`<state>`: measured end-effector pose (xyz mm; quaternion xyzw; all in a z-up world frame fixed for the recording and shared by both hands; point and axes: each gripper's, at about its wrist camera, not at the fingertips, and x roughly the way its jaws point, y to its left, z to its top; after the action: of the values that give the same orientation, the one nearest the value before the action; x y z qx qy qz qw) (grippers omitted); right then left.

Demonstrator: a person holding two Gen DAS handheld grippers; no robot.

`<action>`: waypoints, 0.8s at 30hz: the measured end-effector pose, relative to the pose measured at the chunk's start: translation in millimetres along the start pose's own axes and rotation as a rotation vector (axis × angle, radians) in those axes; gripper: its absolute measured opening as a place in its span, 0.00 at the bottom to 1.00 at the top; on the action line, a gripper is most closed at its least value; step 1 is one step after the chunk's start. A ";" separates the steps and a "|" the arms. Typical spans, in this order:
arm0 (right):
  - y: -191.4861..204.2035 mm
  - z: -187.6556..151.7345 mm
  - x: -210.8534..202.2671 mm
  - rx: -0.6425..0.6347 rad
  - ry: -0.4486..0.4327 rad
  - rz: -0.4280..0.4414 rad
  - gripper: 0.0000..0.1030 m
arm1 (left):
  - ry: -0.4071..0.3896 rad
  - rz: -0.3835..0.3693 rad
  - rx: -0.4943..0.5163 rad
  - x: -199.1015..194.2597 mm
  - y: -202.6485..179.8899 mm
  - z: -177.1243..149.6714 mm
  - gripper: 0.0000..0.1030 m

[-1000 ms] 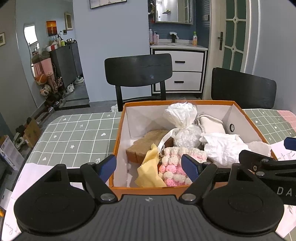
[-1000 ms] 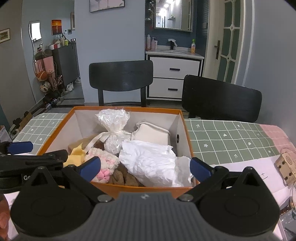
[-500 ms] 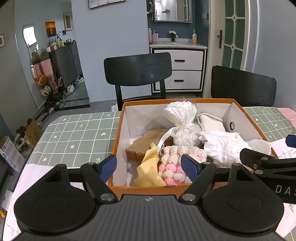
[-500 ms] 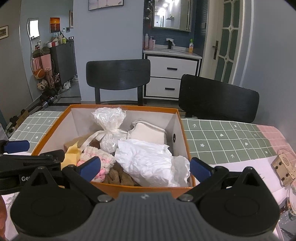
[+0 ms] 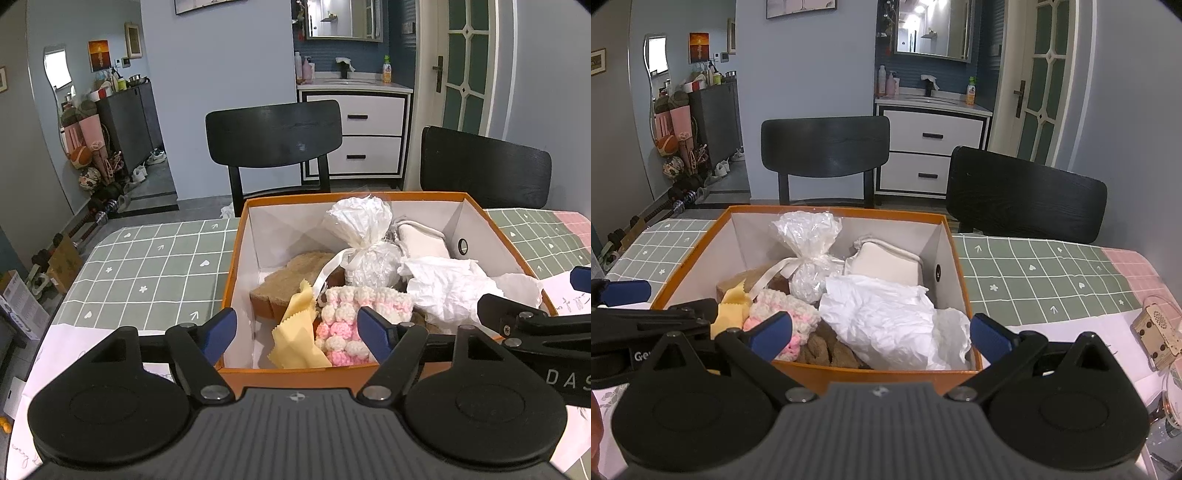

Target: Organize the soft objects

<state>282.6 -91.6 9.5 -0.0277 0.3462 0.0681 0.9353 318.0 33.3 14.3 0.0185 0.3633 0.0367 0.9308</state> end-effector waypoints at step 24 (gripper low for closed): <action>-0.2 -0.7 -3.2 -0.003 -0.004 -0.015 0.97 | -0.005 -0.012 0.000 0.0 -1.8 -0.2 0.85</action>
<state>279.8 -92.3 11.0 -0.0318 0.3441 0.0618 0.9364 318.0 31.5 14.1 0.0163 0.3609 0.0310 0.9319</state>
